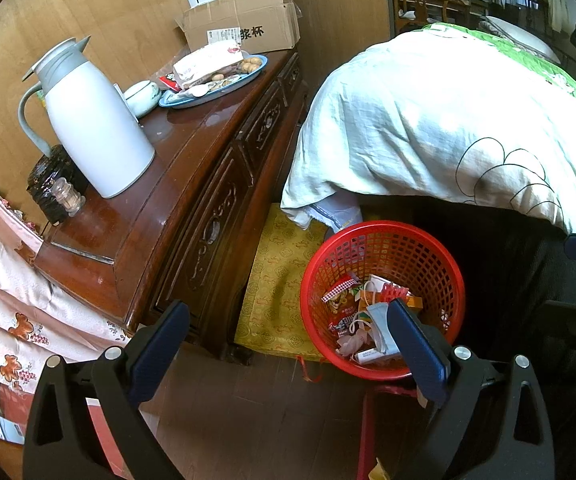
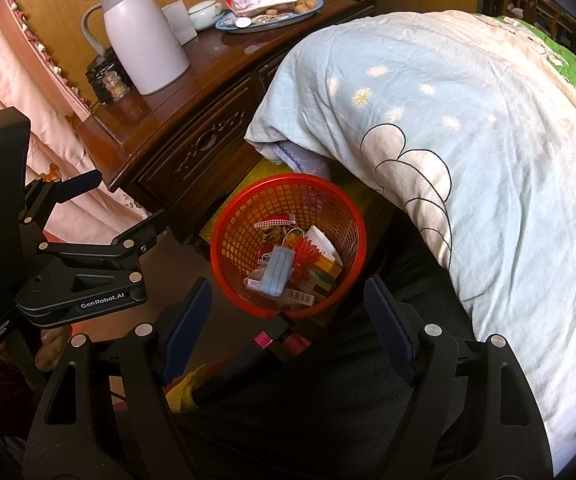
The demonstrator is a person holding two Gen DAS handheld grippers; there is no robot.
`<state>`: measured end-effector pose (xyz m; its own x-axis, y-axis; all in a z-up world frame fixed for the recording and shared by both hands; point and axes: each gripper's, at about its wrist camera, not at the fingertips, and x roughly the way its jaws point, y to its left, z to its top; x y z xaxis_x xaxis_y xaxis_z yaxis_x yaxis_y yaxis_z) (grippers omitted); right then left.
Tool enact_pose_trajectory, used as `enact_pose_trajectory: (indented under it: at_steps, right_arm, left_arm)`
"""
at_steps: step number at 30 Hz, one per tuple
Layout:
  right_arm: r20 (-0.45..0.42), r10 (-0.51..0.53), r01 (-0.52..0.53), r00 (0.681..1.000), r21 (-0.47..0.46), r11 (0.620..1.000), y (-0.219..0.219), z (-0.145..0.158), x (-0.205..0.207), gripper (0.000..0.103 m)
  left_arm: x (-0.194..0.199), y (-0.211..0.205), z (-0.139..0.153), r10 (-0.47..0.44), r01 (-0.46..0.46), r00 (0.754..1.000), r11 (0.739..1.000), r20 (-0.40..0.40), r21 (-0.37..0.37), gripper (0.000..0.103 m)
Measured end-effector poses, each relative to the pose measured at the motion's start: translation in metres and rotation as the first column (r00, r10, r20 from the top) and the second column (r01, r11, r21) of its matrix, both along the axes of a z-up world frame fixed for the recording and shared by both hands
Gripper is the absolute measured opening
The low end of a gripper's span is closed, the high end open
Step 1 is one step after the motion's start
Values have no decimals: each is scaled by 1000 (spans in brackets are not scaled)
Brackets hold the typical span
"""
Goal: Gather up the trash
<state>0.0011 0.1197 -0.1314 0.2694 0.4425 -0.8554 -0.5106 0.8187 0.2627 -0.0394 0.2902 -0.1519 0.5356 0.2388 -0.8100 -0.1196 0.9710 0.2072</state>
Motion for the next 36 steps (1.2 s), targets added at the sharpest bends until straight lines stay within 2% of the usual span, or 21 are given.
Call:
enact_pose_trajectory:
  at_steps: [36]
  right_arm:
    - [-1,0,0,1000,1,1000,-1,1,1,76]
  left_arm:
    - [-2,-4,-1,-27,27,1000,999,1,-19,97]
